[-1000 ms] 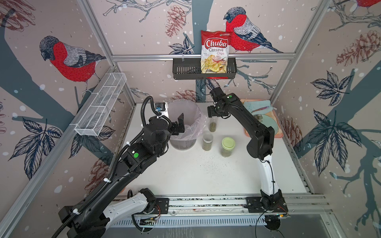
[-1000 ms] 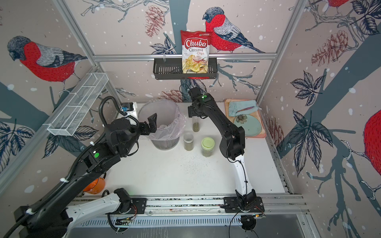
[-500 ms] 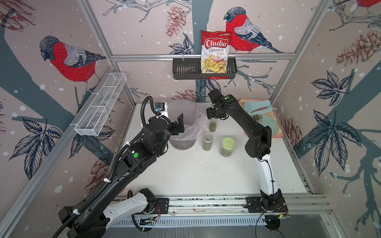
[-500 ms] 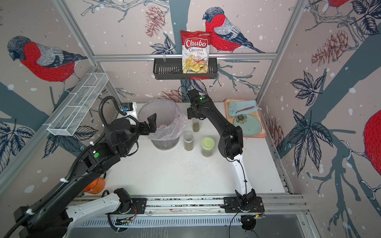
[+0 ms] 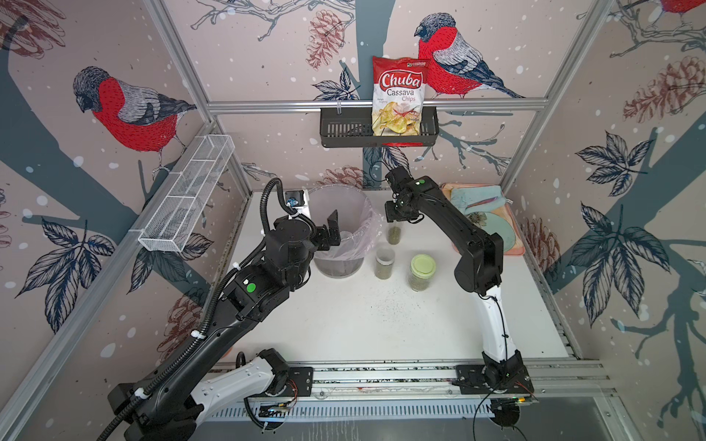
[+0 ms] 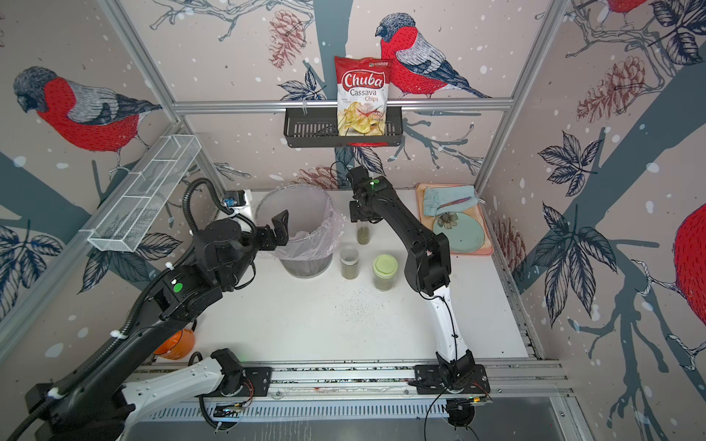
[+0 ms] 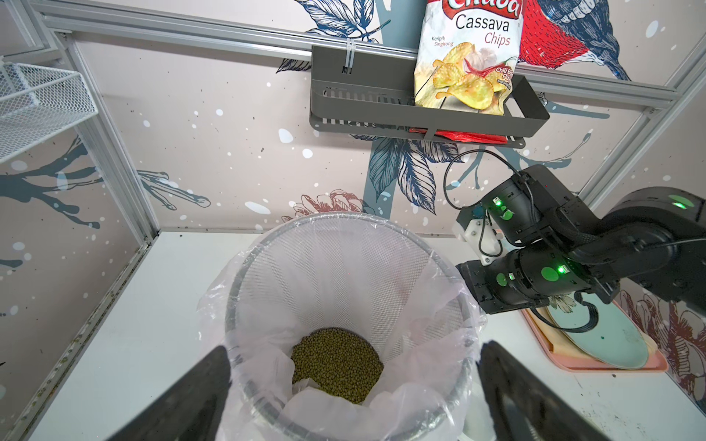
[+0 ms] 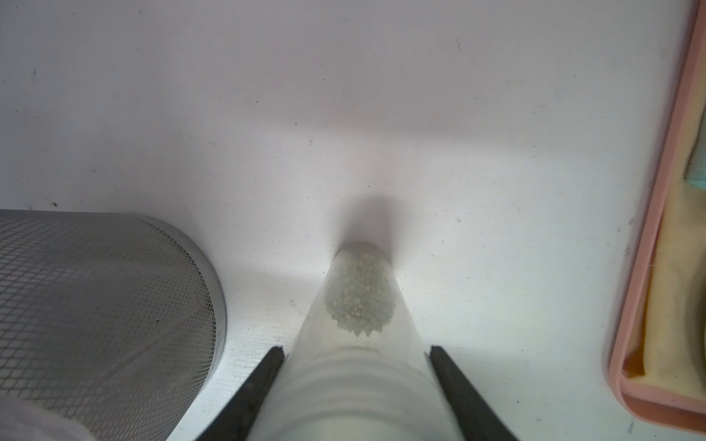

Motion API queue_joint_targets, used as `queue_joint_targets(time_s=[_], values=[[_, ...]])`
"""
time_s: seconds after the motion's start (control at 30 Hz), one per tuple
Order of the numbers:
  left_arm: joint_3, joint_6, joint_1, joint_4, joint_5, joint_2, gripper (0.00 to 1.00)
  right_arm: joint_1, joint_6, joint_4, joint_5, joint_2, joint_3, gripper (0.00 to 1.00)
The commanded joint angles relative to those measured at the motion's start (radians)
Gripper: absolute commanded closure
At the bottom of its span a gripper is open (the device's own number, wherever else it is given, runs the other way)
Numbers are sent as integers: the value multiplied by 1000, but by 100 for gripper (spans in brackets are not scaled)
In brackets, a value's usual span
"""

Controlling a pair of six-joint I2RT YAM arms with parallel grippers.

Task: Empty moldy mung beans from jars
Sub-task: Pick up the jar from the center of the board.

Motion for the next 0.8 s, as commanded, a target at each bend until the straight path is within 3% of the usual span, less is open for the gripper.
queue_joint_targets(time_s=[0.0, 0.47, 0.77], values=[[7, -11, 1, -2, -18, 8, 1, 0, -4, -16, -4, -24, -3, 45], [41, 45, 3, -5, 23, 49, 2, -29, 9, -40, -10, -126, -41, 52], [53, 116, -1, 38, 214, 138, 2, -72, 12, -30, -37, -339, -147, 53]])
